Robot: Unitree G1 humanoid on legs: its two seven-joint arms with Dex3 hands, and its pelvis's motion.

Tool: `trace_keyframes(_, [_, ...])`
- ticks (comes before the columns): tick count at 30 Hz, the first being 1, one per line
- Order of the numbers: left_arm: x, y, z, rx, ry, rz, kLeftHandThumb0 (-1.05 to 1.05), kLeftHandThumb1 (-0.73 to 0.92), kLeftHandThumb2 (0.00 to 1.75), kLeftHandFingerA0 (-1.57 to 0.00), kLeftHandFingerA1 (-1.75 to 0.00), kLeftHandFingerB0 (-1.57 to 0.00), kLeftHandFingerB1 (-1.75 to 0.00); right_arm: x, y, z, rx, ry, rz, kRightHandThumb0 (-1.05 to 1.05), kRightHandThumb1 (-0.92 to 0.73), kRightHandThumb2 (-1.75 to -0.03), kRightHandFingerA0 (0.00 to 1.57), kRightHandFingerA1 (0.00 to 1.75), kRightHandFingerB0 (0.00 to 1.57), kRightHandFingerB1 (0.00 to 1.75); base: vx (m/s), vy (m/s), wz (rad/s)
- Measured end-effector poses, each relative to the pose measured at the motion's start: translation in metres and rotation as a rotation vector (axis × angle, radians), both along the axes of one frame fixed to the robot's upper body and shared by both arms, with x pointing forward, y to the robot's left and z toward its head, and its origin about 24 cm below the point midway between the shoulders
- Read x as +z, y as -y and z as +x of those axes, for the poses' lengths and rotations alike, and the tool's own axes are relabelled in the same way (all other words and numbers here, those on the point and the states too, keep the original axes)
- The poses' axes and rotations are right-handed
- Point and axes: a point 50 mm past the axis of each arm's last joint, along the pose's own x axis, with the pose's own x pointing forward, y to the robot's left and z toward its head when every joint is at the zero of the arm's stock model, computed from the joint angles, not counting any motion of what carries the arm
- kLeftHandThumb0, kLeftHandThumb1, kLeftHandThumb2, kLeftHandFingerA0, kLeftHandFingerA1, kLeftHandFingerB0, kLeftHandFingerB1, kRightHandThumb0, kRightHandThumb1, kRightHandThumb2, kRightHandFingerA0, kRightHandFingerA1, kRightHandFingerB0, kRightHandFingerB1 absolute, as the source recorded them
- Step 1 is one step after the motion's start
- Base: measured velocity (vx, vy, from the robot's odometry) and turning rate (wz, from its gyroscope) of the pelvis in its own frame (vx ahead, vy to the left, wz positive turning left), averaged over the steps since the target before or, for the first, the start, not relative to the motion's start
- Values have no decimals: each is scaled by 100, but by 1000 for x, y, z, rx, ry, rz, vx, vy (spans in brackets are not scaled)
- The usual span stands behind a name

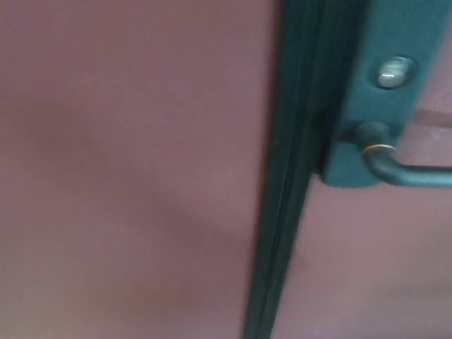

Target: The robot walks towards the door handle and put its right hand on it and twist the handle

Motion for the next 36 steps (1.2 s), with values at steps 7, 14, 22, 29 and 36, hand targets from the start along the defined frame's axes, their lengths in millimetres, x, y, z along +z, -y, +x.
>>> trace_keyframes(7, [0, 0, 1, -16, -3, 3, -20, 51, 56, -67, -47, -51, -40, 0, -1, 3, 8, 5, 0, -20, -59, -57, 79, 52, 66, 46, 29, 51, 4])
trace_keyframes(14, [0, 3, 3, -56, -12, 8, -21, 51, 55, -66, -47, -48, -39, 1, -1, 6, 10, 9, 3, -20, -59, -57, 76, 50, 66, 46, -1, -64, 4])
trace_keyframes(22, [-2, 7, 7, -126, -30, 22, -21, 51, 55, -62, -45, -46, -38, 3, 0, 13, 16, 18, 7, -20, -60, -57, 78, 51, 66, 46, 8, -78, 1])
trace_keyframes(29, [-3, 11, 8, -166, -35, 26, -23, 51, 56, -61, -45, -45, -38, 3, 1, 11, 16, 13, 5, -19, -60, -57, 79, 51, 66, 46, 0, 0, 0])
trace_keyframes(36, [-4, 13, 8, -187, -39, 28, -24, 51, 56, -60, -45, -42, -37, 2, 0, 11, 15, 9, 11, -19, -60, -57, 78, 51, 65, 46, 0, 0, 0])
